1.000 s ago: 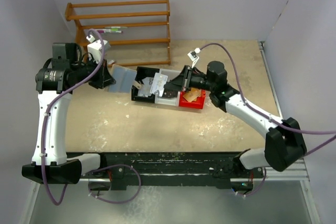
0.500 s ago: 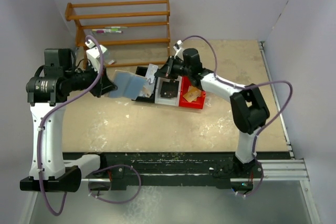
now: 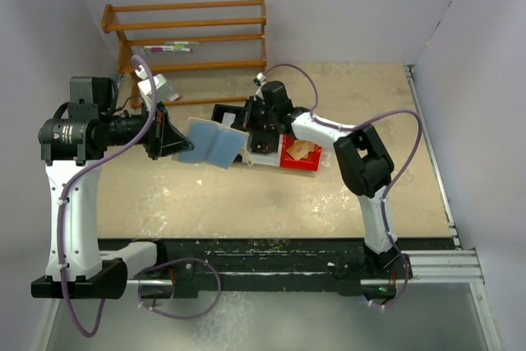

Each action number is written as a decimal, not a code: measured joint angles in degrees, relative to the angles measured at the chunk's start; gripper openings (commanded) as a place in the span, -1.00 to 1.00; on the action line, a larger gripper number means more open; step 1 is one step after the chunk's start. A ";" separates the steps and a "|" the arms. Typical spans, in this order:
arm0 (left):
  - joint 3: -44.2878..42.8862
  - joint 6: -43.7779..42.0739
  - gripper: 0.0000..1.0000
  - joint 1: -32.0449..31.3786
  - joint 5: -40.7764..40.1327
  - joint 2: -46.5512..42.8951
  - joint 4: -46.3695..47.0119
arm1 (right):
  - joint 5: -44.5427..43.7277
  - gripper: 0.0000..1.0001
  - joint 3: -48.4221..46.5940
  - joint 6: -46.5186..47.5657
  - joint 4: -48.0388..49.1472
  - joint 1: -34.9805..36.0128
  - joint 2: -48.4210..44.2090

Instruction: Take the credit cards out of the card holder

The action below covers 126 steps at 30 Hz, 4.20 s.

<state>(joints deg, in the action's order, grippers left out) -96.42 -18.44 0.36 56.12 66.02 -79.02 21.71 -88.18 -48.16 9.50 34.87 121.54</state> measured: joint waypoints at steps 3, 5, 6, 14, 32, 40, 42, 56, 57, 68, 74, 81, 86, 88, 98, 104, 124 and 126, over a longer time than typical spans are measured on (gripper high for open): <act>-0.50 -0.22 -1.00 0.00 1.88 0.35 -0.44 | -1.38 -0.79 -1.95 0.74 -1.70 0.44 0.87; -0.79 -0.22 -1.00 0.00 2.51 0.46 -0.50 | -2.10 -0.69 -2.84 1.40 -2.91 0.72 1.14; -0.87 -0.22 -1.00 0.00 2.80 0.48 -0.52 | -2.49 -0.54 -2.91 1.51 -3.28 0.76 1.11; -1.31 -0.17 -1.00 0.00 4.26 0.81 -0.81 | -6.38 -0.33 -2.08 5.20 -7.39 1.16 -0.85; -0.94 0.87 -1.00 0.00 10.16 2.14 -0.74 | 0.55 0.99 14.14 12.50 1.46 -0.37 -46.40; -0.22 1.33 -1.00 0.00 11.96 2.69 -0.72 | 3.91 0.99 13.55 16.57 6.21 8.96 -45.40; -0.22 1.46 -1.00 0.00 12.28 2.75 -0.72 | 4.46 0.99 12.98 18.12 6.14 11.39 -43.45; -0.20 2.60 -1.00 0.00 13.99 3.21 -0.79 | 12.35 0.02 12.55 16.48 8.04 12.68 -37.00; -0.20 2.84 -1.00 0.02 14.25 3.34 -0.81 | 13.38 -0.14 12.59 15.43 8.66 12.63 -36.65; -0.20 2.73 -0.97 -0.07 19.78 4.66 -2.23 | 21.84 -0.93 20.02 6.88 20.70 10.21 -40.04; -0.20 1.31 -0.89 -0.55 19.58 5.25 -2.95 | 22.62 -1.00 22.16 6.08 21.20 9.94 -41.86; 3.87 0.76 0.16 -0.22 9.84 3.98 0.85 | 18.29 -1.00 26.77 8.39 15.50 8.66 -45.16; 7.56 0.59 0.81 0.00 -0.94 2.14 4.09 | 12.13 -0.98 29.33 11.17 9.25 7.08 -43.17; 8.90 0.63 0.91 0.00 -5.66 1.70 5.66 | 10.43 -0.94 31.28 11.61 9.49 7.13 -41.59; 14.62 0.90 0.99 0.00 -24.44 2.16 11.96 | 5.75 0.20 38.51 12.74 9.44 7.23 -27.71; 16.02 1.81 0.99 0.00 -28.06 2.12 15.10 | 0.33 0.77 38.51 15.56 2.54 7.21 -29.83; 37.57 8.90 0.99 0.07 -42.56 -2.43 44.13 | -37.62 1.00 38.25 17.20 -20.76 -18.45 -63.49; 41.31 9.51 0.99 0.11 -44.96 -3.34 48.52 | -42.25 0.99 40.98 15.52 -20.00 -22.80 -64.43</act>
<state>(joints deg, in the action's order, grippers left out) -55.11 -8.93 0.47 11.16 62.67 -30.50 -20.53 -47.20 -32.64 -10.50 12.08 57.10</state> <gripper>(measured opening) 0.992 0.995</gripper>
